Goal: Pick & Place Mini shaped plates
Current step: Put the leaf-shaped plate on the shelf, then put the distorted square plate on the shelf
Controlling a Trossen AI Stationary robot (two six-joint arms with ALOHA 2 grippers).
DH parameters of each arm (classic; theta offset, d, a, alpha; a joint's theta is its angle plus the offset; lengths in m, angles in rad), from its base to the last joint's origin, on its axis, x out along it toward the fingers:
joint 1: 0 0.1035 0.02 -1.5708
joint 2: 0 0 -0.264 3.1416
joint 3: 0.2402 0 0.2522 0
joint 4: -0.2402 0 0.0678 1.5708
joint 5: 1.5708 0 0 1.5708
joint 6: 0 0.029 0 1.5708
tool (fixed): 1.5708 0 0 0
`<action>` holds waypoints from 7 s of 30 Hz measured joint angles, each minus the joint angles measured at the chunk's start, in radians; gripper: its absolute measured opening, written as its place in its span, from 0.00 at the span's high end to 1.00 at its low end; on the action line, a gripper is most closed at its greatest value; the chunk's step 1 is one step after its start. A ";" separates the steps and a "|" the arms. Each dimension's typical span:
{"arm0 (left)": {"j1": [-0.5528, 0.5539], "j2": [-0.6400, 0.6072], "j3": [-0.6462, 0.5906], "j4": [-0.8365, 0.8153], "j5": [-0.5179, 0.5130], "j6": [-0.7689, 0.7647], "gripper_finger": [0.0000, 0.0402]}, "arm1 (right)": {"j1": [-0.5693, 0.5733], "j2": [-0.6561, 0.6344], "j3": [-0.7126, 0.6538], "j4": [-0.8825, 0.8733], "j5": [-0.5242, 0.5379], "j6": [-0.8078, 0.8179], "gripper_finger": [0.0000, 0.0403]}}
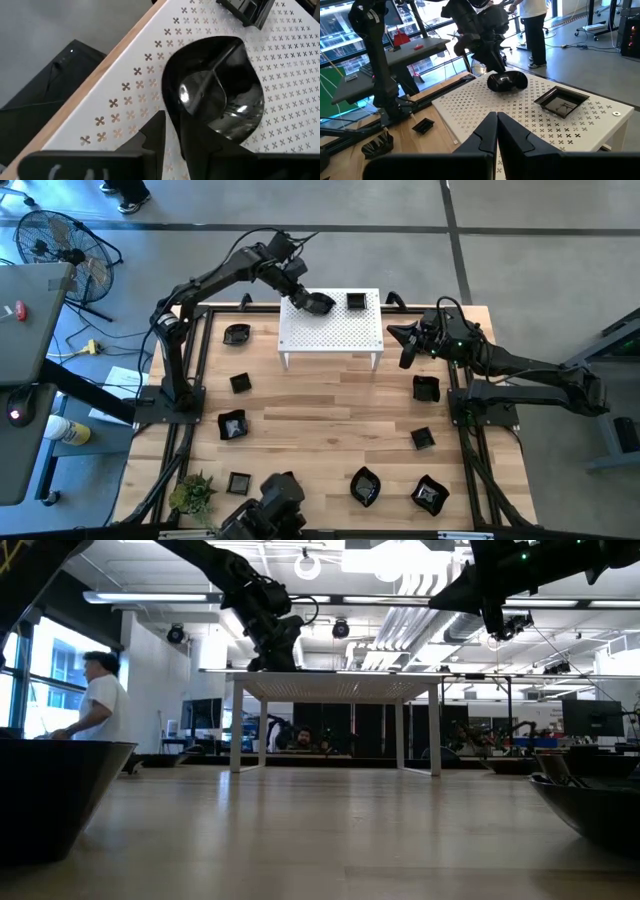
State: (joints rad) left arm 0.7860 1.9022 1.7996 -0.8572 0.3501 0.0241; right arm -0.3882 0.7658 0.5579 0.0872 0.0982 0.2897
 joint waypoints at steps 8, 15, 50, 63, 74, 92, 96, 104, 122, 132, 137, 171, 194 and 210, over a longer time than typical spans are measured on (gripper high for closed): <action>0.005 -0.040 0.000 0.028 -0.019 0.037 0.86 | 0.000 0.000 0.000 0.000 0.000 -0.002 0.98; -0.024 -0.149 0.000 0.005 -0.074 -0.010 0.95 | 0.000 -0.002 0.000 -0.004 -0.033 0.015 0.98; -0.286 -0.987 -1.143 0.855 -0.291 -0.335 1.00 | 0.275 0.121 0.072 -1.103 -0.112 0.072 0.72; -0.249 -1.002 -1.157 0.854 -0.209 -0.287 1.00 | 0.378 0.354 0.047 -1.075 0.002 0.207 0.72; -0.249 -1.002 -1.157 0.843 -0.204 -0.260 1.00 | 0.376 0.489 0.027 -0.975 0.008 0.205 0.75; -0.249 -1.001 -1.157 0.832 -0.178 -0.260 1.00 | 0.376 0.503 0.146 -0.952 -0.125 0.282 0.98; -0.249 -1.001 -1.157 0.833 -0.177 -0.260 1.00 | 0.376 0.503 0.289 -0.998 -0.166 0.326 0.99; -0.249 -1.001 -1.157 0.833 -0.177 -0.243 1.00 | 0.349 0.515 0.705 -1.063 -0.155 0.436 0.97; -0.249 -1.001 -1.156 0.832 -0.176 -0.210 1.00 | 0.146 1.218 1.667 -1.463 -0.039 0.206 0.97; -0.249 -1.001 -1.155 0.782 -0.174 -0.203 1.00 | 0.193 1.247 1.760 -1.545 -0.037 0.102 0.98; -0.249 -1.001 -1.155 0.752 -0.123 -0.189 1.00 | 0.259 1.169 1.653 -1.473 0.002 0.131 0.99; -0.551 -1.001 -1.353 0.660 0.026 -0.163 1.00 | 0.715 0.999 0.670 -0.405 0.055 0.577 0.73; -0.847 -0.592 -1.464 1.229 -0.106 -0.291 1.00 | 0.690 1.292 0.785 -0.391 -0.068 0.469 0.98; -0.872 -0.491 -1.400 1.220 -0.161 -0.283 1.00 | 0.721 1.255 0.984 -0.567 0.086 0.630 0.30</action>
State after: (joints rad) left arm -0.0856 1.4109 0.4000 0.3631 0.1889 -0.2592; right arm 0.3324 2.0210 1.5417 -0.4794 0.1839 0.9198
